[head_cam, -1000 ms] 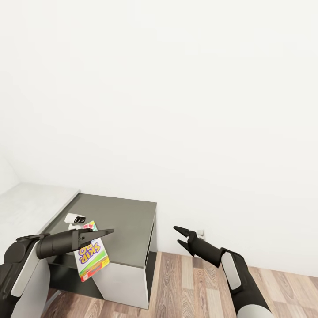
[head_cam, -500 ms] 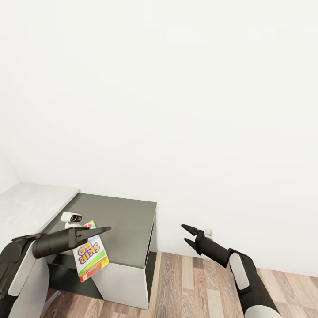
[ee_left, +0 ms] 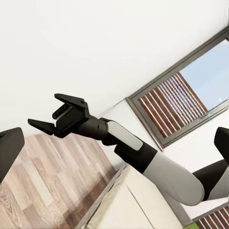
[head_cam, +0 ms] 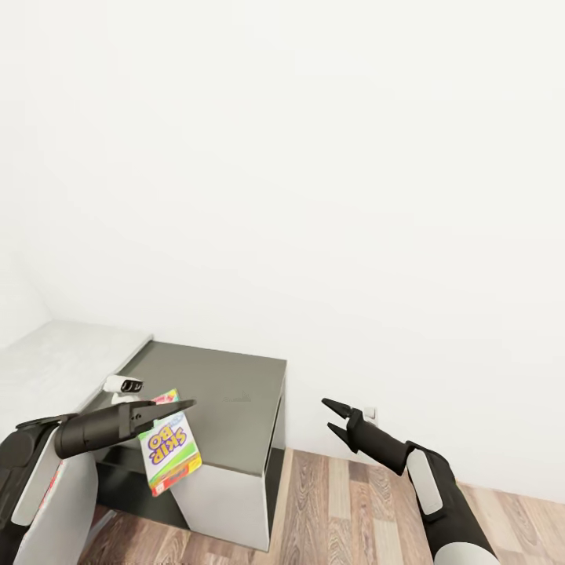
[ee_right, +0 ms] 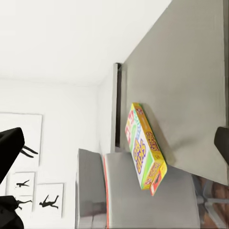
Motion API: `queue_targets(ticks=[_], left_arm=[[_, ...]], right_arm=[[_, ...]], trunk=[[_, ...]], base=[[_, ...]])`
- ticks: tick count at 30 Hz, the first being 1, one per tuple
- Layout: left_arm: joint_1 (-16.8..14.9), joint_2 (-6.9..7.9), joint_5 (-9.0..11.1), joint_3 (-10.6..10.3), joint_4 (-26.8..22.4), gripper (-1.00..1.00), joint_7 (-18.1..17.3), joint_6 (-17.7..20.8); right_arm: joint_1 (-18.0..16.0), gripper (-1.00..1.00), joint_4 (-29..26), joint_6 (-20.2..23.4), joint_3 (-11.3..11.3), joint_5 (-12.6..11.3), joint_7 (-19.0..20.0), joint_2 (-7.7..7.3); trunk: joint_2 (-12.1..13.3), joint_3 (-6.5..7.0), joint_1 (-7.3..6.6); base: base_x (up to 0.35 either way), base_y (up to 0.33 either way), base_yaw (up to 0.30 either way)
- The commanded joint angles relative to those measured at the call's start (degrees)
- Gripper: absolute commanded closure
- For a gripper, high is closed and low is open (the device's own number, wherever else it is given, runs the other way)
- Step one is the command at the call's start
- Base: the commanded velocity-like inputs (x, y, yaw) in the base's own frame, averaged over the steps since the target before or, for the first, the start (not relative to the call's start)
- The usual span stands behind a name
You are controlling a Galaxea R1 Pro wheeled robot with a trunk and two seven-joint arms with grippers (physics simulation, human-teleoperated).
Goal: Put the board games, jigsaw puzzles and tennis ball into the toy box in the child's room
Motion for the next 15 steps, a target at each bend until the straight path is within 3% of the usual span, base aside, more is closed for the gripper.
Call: queue_targets(ticks=[1,6,15], left_arm=[[-0.06,-0.01,0.13,-0.04,0.01,-1.00,-0.12,0.62],[-0.06,-0.04,0.16,-0.07,0.01,-1.00,-0.14,0.59],[-0.04,-0.13,0.17,-0.10,0.01,-1.00,-0.14,0.48]], right_arm=[[-0.05,-1.00,-0.03,0.28,-0.23,0.18,0.22,0.06],[-0.05,-1.00,-0.03,0.15,-0.16,0.19,0.20,0.14],[-0.05,-1.00,-0.03,0.06,-0.06,0.21,0.20,0.26]], trunk=[[-0.09,-0.03,0.02],[-0.09,0.27,0.02],[-0.09,0.80,0.02]], base=[[-0.093,0.000,0.214],[-0.162,0.031,0.229],[-0.041,0.005,0.240]])
